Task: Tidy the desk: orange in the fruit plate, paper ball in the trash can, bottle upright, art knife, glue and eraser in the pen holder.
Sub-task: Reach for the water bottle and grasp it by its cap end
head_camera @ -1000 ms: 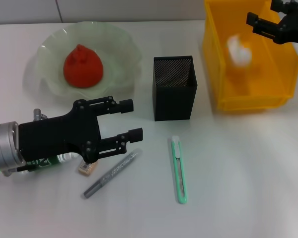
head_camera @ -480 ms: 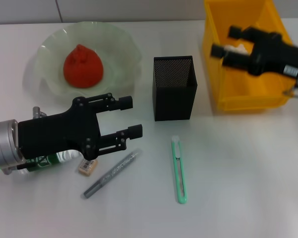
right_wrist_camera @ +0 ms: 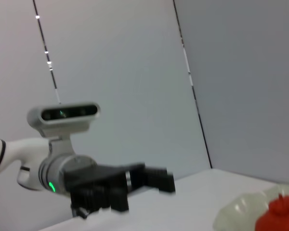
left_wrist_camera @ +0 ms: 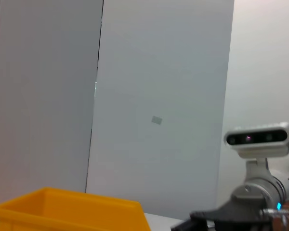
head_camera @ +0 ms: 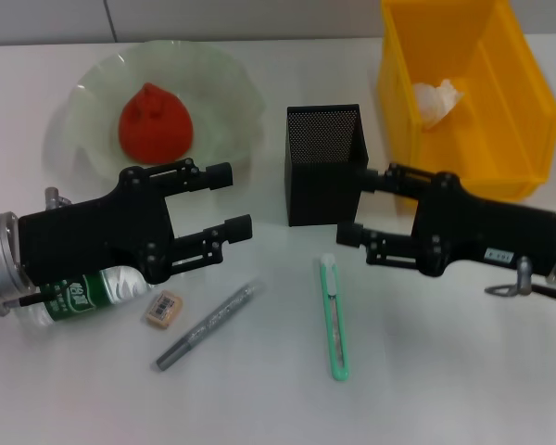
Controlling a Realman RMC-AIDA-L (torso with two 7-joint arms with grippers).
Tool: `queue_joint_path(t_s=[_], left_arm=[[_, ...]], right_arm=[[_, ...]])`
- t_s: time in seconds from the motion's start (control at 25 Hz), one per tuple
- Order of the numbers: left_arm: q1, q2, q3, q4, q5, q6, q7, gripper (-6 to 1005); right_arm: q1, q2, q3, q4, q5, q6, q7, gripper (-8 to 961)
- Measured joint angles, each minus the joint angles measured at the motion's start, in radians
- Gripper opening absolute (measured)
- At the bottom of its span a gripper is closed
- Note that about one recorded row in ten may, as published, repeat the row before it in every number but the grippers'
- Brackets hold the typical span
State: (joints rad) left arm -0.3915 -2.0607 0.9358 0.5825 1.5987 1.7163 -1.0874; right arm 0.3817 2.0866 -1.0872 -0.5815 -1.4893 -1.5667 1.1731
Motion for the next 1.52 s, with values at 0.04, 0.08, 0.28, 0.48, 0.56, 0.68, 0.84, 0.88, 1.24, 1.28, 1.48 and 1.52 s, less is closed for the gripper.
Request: queue_joint_path(t_s=[0.04, 0.08, 0.28, 0.48, 0.56, 0.68, 0.84, 0.88, 1.24, 1.28, 1.48, 1.52], left_arm=[[-0.001, 0.0, -0.001, 0.005, 0.001, -0.001, 0.002, 579], [-0.001, 0.0, -0.001, 0.016, 0.003, -0.005, -0.006, 578], [-0.002, 0.001, 0.004, 0.176, 0.062, -0.046, -0.208, 577], [-0.05, -0.002, 0.009, 0.475, 0.348, -0.063, -0.546, 575], [-0.08, -0.006, 0.018, 0.568, 0.477, -0.068, -0.662, 574], [-0.135, -0.008, 0.057, 0.633, 0.651, -0.082, -0.797, 573], [-0.19, -0.009, 0.154, 0.679, 0.844, -0.086, -0.906, 572], [-0.196, -0.011, 0.188, 0.692, 0.885, -0.087, -0.926, 572], [-0.205, -0.014, 0.381, 0.731, 0.967, -0.132, -1.015, 569], [-0.205, -0.014, 0.381, 0.731, 0.967, -0.132, -1.015, 568], [-0.201, -0.017, 0.451, 0.725, 0.969, -0.162, -1.026, 567], [-0.198, -0.018, 0.464, 0.722, 0.971, -0.182, -1.025, 566]], right_arm=[[0.001, 0.0, 0.003, 0.031, 0.001, 0.004, -0.019, 768], [0.002, 0.0, 0.005, 0.054, 0.003, 0.009, -0.032, 768], [0.001, -0.001, 0.009, 0.132, 0.039, 0.022, -0.069, 768], [0.001, -0.002, 0.009, 0.153, 0.042, 0.024, -0.073, 768], [0.003, -0.001, 0.009, 0.157, 0.043, 0.028, -0.073, 768], [0.004, 0.0, 0.009, 0.164, 0.043, 0.034, -0.073, 769], [0.009, 0.001, 0.009, 0.182, 0.043, 0.035, -0.074, 769], [0.01, 0.001, 0.009, 0.185, 0.043, 0.035, -0.074, 769], [0.01, 0.001, 0.009, 0.204, 0.043, 0.035, -0.074, 768], [0.01, 0.001, 0.009, 0.206, 0.043, 0.035, -0.074, 768], [0.008, 0.001, 0.01, 0.208, 0.043, 0.035, -0.075, 768], [0.008, 0.001, 0.01, 0.209, 0.044, 0.035, -0.075, 768]])
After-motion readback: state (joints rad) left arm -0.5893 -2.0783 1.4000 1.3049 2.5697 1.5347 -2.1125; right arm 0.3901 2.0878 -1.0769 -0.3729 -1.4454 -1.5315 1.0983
